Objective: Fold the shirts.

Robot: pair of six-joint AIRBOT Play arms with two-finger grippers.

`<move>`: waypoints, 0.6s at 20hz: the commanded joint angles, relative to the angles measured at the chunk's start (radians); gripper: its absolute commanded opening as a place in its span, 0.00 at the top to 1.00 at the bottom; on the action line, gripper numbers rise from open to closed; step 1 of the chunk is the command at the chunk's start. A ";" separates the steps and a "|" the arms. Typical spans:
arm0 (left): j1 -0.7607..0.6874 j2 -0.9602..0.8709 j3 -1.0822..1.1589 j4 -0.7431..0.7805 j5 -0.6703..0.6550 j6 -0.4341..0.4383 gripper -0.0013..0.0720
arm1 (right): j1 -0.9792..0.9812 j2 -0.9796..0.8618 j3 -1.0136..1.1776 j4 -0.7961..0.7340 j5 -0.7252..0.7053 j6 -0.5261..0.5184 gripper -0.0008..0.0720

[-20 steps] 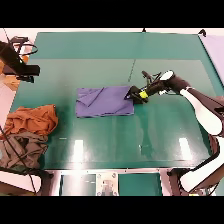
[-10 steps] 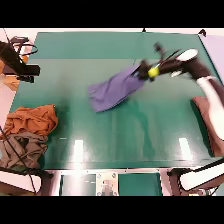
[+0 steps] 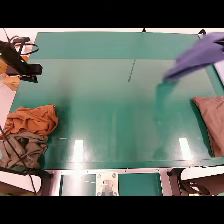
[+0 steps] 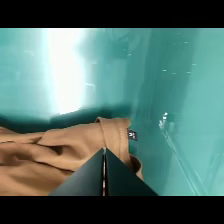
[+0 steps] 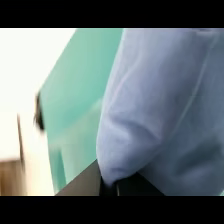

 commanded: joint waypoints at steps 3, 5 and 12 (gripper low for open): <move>0.000 0.001 0.000 -0.054 0.000 -0.019 0.94 | -0.313 0.002 0.022 -0.146 0.064 0.026 0.97; 0.000 0.001 0.000 -0.068 0.000 -0.019 0.94 | -0.374 0.002 0.022 -0.206 0.109 -0.012 0.97; 0.000 0.001 0.000 -0.109 -0.002 -0.018 0.94 | -0.378 0.038 0.021 -0.632 0.376 -0.029 0.97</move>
